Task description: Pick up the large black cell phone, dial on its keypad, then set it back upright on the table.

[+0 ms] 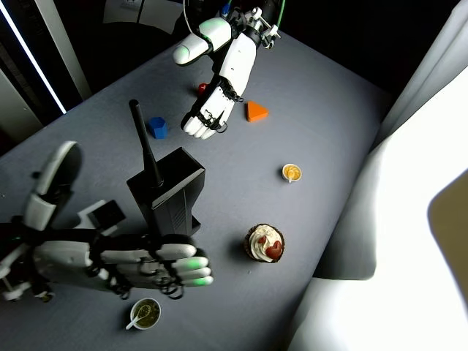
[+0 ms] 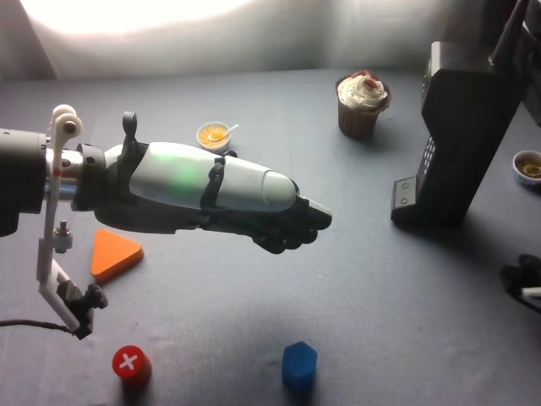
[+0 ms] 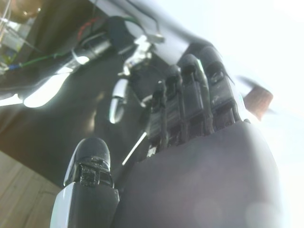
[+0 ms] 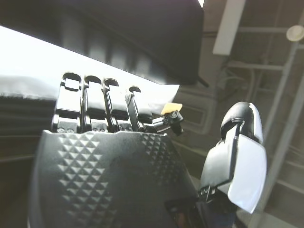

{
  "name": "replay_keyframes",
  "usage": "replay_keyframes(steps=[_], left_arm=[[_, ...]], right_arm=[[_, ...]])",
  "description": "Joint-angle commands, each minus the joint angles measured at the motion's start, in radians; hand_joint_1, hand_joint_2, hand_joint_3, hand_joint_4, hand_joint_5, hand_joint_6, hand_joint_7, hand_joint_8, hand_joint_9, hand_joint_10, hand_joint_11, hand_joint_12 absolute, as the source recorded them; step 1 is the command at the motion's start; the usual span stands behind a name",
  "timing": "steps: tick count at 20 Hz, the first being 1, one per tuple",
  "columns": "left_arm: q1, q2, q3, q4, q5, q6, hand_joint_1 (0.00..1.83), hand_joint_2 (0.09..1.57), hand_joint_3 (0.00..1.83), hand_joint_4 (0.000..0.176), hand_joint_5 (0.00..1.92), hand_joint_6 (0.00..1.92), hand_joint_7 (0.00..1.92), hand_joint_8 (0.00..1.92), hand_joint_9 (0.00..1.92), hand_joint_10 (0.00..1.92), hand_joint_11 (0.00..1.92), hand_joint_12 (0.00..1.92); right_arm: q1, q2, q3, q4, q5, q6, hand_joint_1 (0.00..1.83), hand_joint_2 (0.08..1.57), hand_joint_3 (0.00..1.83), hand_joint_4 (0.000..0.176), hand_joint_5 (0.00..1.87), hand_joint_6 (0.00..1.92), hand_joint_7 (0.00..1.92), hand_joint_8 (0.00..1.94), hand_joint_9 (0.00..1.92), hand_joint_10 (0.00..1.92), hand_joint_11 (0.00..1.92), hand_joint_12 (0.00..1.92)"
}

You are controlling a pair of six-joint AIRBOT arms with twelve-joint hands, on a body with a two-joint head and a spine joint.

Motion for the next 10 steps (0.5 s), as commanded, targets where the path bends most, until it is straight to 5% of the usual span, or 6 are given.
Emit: replay_keyframes(steps=[1, 5, 10], left_arm=[[-0.011, 0.003, -0.009, -0.065, -0.057, -0.006, 0.00, 1.21, 0.00, 0.022, 0.24, 0.00, 0.28, 0.00, 0.23, 0.00, 0.00, 0.47], [-0.005, 0.005, -0.026, -0.065, -0.057, -0.006, 0.00, 1.21, 0.00, 0.018, 0.24, 0.00, 0.29, 0.00, 0.23, 0.00, 0.00, 0.45], [0.003, 0.011, -0.035, -0.065, -0.057, -0.005, 0.00, 1.22, 0.00, 0.021, 0.23, 0.00, 0.27, 0.00, 0.21, 0.00, 0.00, 0.44]], right_arm=[[-0.012, 0.034, -0.024, 0.018, 0.143, 0.000, 0.00, 0.83, 0.00, 0.076, 0.00, 0.00, 0.00, 0.00, 0.00, 0.00, 0.00, 0.00], [-0.122, 0.228, -0.280, 0.059, 0.152, -0.047, 0.04, 0.84, 0.00, 0.078, 0.00, 0.00, 0.00, 0.00, 0.00, 0.00, 0.00, 0.00], [-0.326, 0.529, -0.622, 0.150, 0.153, -0.051, 0.06, 0.86, 0.00, 0.060, 0.00, 0.00, 0.00, 0.00, 0.00, 0.00, 0.00, 0.00]])
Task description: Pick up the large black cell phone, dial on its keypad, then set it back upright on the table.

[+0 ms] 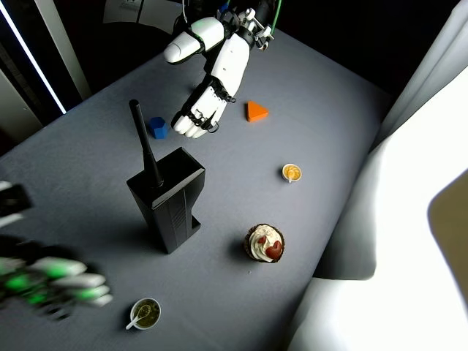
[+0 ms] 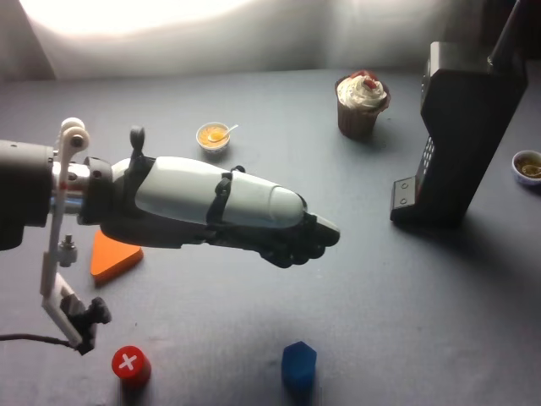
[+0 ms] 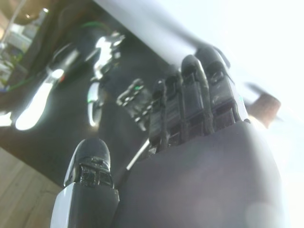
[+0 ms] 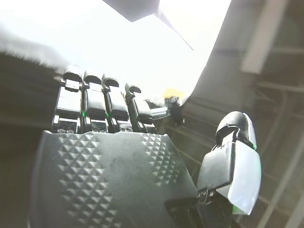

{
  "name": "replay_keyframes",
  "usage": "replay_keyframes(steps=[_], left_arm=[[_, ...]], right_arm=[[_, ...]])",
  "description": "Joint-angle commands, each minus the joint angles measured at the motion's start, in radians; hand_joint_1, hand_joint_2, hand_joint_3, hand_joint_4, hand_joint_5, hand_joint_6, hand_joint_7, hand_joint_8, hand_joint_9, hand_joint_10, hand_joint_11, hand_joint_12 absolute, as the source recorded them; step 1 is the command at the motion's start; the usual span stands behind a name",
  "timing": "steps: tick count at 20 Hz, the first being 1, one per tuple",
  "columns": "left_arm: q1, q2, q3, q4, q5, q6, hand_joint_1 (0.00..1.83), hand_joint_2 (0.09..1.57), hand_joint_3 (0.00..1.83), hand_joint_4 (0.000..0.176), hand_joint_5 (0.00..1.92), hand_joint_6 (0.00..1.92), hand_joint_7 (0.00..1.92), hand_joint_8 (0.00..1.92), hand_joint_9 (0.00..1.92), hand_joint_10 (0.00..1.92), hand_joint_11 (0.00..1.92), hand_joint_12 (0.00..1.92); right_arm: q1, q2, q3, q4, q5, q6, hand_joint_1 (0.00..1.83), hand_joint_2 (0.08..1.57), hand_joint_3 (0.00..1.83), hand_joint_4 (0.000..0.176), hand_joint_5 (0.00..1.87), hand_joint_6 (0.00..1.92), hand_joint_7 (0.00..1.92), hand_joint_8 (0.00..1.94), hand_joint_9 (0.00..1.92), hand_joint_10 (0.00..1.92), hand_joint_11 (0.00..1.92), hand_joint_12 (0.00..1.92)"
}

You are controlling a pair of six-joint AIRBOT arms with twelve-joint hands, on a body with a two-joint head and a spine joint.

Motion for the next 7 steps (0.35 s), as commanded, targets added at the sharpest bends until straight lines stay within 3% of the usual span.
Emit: replay_keyframes(steps=[1, 5, 7], left_arm=[[-0.016, 0.008, -0.005, -0.061, -0.055, -0.005, 0.00, 1.22, 0.00, 0.021, 0.23, 0.00, 0.27, 0.00, 0.21, 0.00, 0.00, 0.44], [-0.018, 0.014, 0.004, -0.064, -0.054, -0.005, 0.00, 1.21, 0.00, 0.023, 0.23, 0.00, 0.27, 0.00, 0.20, 0.00, 0.00, 0.40], [-0.020, 0.017, 0.000, -0.068, -0.053, -0.006, 0.00, 1.20, 0.00, 0.023, 0.25, 0.01, 0.29, 0.01, 0.23, 0.01, 0.00, 0.45]], right_arm=[[-0.027, 0.040, -0.046, 0.010, 0.122, 0.007, 0.06, 0.86, 0.00, 0.060, 0.00, 0.00, 0.00, 0.00, 0.00, 0.00, 0.00, 0.00], [-0.208, 0.242, -0.298, 0.085, 0.122, 0.083, 0.06, 0.88, 0.01, 0.069, 0.00, 0.00, 0.00, 0.00, 0.00, 0.00, 0.00, 0.00], [-0.282, 0.323, -0.399, 0.086, 0.122, 0.157, 0.06, 0.89, 0.01, 0.062, 0.00, 0.00, 0.00, 0.00, 0.00, 0.00, 0.00, 0.00]])
